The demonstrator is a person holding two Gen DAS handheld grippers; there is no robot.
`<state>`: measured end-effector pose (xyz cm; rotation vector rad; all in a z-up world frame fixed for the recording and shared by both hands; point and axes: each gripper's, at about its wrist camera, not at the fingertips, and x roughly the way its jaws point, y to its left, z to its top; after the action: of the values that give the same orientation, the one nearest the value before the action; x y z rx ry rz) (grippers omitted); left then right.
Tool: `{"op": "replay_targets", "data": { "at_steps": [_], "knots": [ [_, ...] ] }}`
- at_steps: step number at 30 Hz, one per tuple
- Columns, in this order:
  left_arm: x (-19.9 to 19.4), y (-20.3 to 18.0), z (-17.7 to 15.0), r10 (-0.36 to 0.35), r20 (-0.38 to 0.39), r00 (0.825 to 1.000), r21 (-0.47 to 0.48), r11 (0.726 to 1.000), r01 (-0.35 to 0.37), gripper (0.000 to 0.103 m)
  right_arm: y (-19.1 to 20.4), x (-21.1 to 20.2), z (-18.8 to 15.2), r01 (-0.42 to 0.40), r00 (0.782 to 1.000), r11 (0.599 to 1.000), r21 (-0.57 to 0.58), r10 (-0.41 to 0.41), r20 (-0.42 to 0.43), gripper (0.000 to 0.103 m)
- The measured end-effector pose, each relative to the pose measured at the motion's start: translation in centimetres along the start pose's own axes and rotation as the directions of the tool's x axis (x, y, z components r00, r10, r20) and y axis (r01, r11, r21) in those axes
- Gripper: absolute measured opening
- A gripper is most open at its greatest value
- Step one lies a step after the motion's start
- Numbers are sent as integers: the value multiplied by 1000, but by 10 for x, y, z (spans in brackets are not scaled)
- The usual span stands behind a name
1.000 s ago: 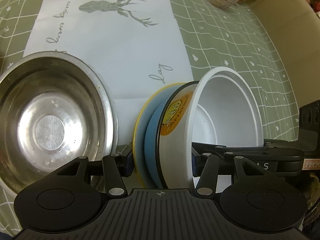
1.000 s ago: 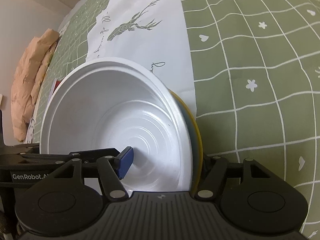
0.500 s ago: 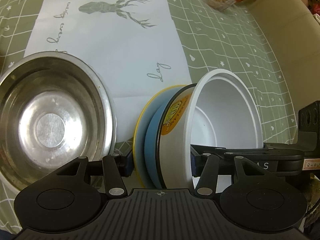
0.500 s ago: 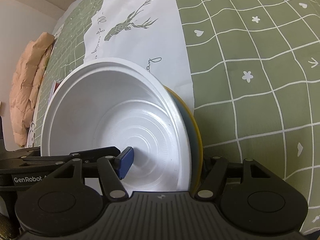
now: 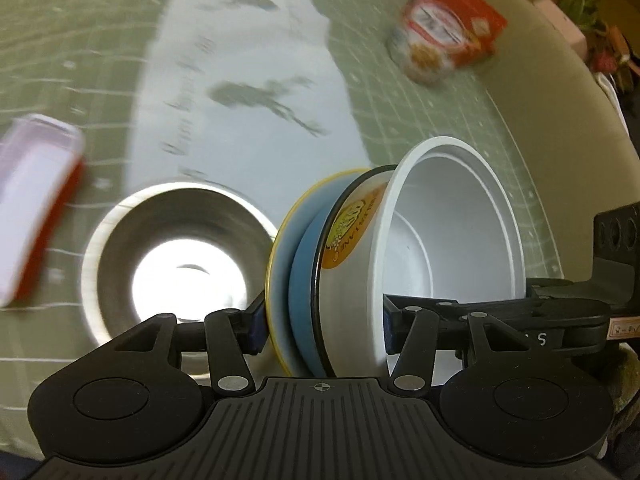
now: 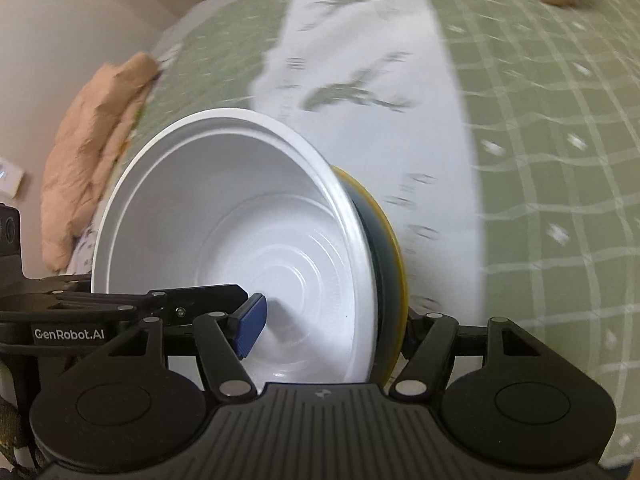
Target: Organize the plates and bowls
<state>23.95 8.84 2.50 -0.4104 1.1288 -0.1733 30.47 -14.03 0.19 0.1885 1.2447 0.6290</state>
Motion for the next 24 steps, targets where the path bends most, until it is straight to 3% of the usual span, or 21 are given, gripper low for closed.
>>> {"op": "replay_targets", "data": {
  "at_steps": [5, 12, 15, 20, 24],
  "knots": [
    [-15, 55, -2, 48, 50, 998, -73, 996, -44, 55, 45, 41, 19, -36, 998, 997, -62, 33, -51, 68],
    [21, 127, -13, -4, -13, 1000, -205, 979, 1, 55, 76, 115, 27, 31, 981, 997, -77, -45, -187, 66],
    [23, 137, -14, -45, 5, 999, -207, 977, 45, 54, 84, 121, 29, 67, 982, 992, -103, -84, -171, 66],
    [24, 140, -17, -38, 50, 998, -178, 983, 46, 48, 88, 123, 31, 103, 975, 990, -95, -120, -185, 66],
    [18, 151, -22, -71, 50, 996, -188, 979, 79, 43, 93, 123, 29, 124, 970, 987, -104, -143, -195, 66]
  ]
}}
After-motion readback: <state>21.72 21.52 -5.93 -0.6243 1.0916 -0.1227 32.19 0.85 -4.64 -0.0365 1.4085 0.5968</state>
